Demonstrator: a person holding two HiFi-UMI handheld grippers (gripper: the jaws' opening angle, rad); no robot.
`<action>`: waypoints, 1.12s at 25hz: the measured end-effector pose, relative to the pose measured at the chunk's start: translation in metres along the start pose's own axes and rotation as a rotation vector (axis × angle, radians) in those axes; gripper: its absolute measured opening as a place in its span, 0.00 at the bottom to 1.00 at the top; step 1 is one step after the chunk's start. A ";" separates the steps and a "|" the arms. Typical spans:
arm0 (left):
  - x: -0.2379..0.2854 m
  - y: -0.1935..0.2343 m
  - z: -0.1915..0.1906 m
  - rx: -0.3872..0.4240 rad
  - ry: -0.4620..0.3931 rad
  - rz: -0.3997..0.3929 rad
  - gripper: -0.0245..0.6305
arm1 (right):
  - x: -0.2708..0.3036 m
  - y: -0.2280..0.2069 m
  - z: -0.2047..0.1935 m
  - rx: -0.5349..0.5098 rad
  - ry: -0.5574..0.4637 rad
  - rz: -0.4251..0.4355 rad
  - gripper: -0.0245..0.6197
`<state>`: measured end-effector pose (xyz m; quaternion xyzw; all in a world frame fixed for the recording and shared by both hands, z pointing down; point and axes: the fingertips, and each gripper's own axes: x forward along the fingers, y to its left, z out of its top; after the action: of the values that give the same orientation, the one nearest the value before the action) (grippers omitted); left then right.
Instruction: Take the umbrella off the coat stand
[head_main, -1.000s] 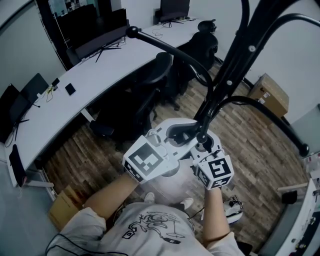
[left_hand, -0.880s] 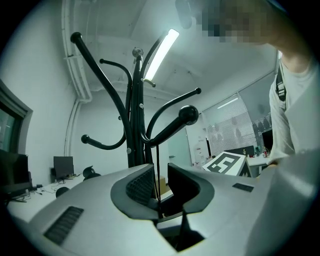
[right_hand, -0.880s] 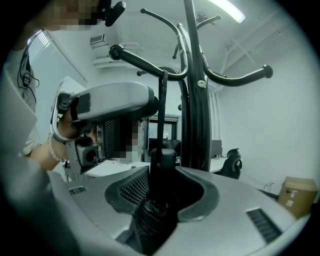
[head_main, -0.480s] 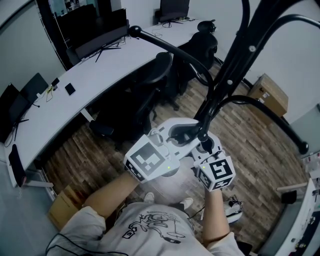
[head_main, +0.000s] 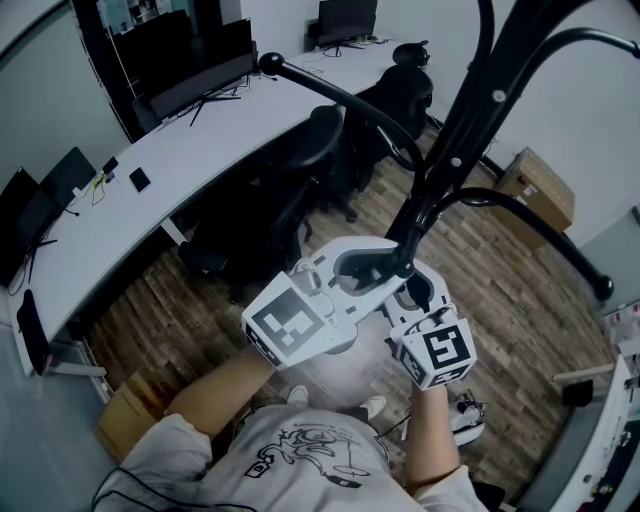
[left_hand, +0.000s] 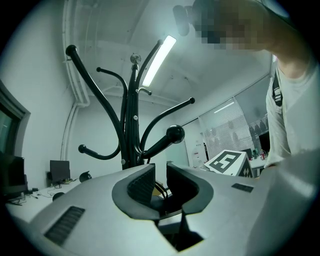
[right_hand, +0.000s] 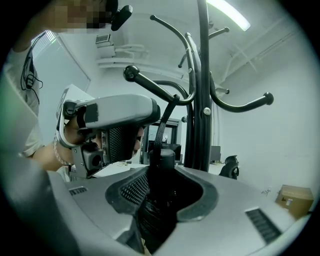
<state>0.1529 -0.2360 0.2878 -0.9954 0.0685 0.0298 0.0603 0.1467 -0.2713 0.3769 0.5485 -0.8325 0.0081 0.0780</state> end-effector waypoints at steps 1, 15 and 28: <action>-0.001 -0.001 0.001 -0.001 -0.005 -0.002 0.17 | -0.001 0.001 0.001 -0.001 -0.002 -0.001 0.28; -0.022 -0.022 -0.022 0.065 0.033 -0.072 0.16 | -0.022 0.013 0.011 -0.007 -0.025 -0.003 0.28; -0.018 -0.013 0.010 -0.035 -0.022 -0.074 0.29 | -0.032 0.024 0.015 -0.016 -0.038 0.004 0.28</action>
<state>0.1369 -0.2196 0.2805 -0.9978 0.0306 0.0395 0.0446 0.1353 -0.2345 0.3591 0.5464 -0.8348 -0.0090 0.0667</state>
